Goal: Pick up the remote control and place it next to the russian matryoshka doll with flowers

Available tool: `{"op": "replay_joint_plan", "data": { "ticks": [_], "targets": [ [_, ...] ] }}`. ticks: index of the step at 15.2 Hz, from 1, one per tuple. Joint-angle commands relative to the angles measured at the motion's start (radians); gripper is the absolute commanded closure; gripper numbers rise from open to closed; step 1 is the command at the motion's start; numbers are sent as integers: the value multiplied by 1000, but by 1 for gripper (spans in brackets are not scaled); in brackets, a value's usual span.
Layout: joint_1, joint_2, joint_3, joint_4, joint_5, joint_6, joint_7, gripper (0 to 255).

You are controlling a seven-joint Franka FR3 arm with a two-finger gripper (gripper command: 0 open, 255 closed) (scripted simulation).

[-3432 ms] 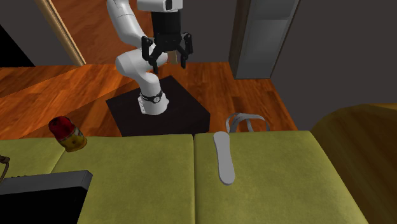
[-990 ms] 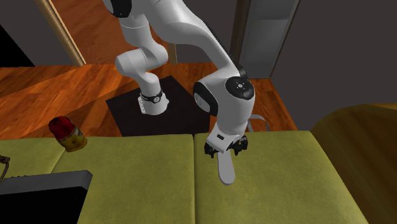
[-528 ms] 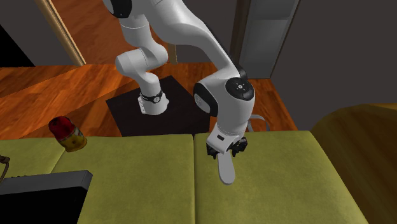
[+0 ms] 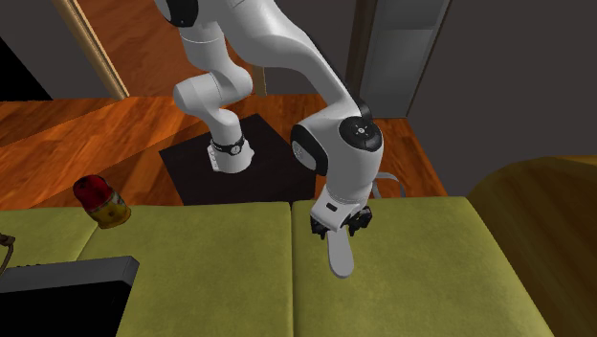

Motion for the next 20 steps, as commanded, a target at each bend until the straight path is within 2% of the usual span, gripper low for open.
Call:
{"op": "replay_joint_plan", "data": {
  "ticks": [1, 20],
  "targets": [
    [0, 0, 0, 0, 0, 0, 0, 255],
    [-4, -114, 3, 124, 21, -237, -12, 255]
  ]
}}
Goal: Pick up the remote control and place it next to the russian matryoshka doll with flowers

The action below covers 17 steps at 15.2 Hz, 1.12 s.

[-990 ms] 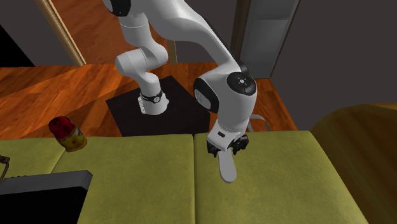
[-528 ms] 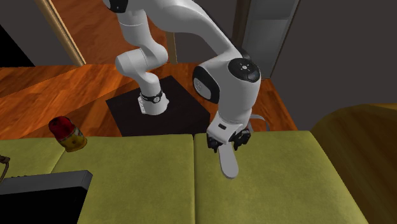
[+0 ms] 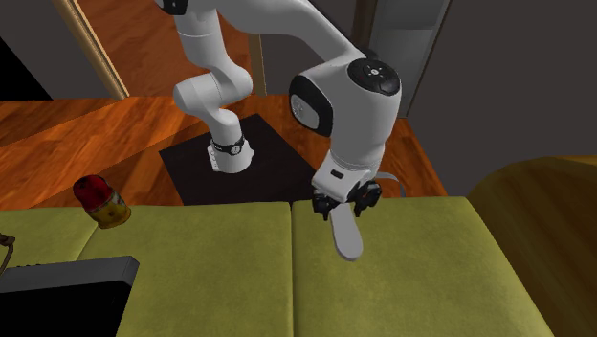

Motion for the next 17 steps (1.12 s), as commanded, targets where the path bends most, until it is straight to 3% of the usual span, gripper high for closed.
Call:
{"op": "replay_joint_plan", "data": {
  "ticks": [1, 17],
  "targets": [
    [1, -8, 1, 18, 1, -26, 1, 255],
    [-1, -45, 0, 190, 7, -235, -1, 255]
  ]
}}
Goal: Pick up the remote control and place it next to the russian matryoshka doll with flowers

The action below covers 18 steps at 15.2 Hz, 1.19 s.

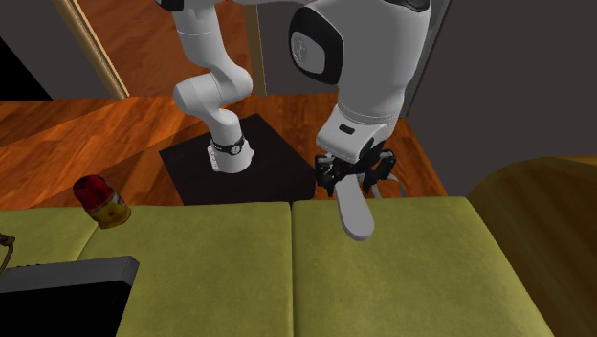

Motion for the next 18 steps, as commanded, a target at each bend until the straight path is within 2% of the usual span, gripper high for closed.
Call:
{"op": "replay_joint_plan", "data": {
  "ticks": [1, 5, 11, 18],
  "targets": [
    [-1, -5, -1, 21, 1, -25, -2, 255],
    [-1, -5, -1, 72, 1, -77, -2, 255],
    [-62, -144, -67, -90, 13, -55, -132, 255],
    [-129, -267, -158, -220, 0, -50, -286, 255]
  ]
}}
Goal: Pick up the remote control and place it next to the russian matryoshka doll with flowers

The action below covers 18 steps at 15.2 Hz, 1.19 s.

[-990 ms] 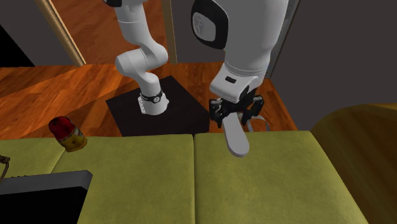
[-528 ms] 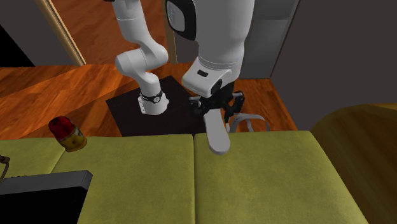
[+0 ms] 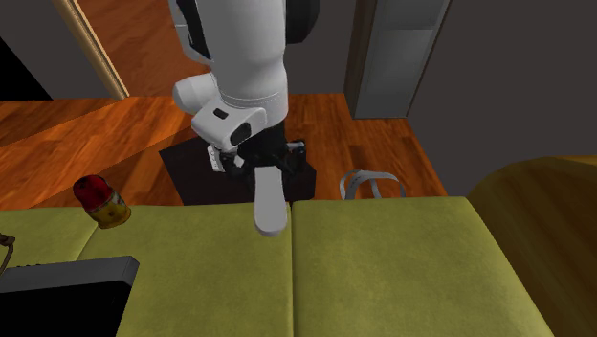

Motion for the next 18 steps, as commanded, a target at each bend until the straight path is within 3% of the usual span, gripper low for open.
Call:
{"op": "replay_joint_plan", "data": {
  "ticks": [1, 18],
  "targets": [
    [-20, -28, -30, -25, -7, -3, -49, 255],
    [-175, -119, -283, -108, -100, -3, -423, 255]
  ]
}}
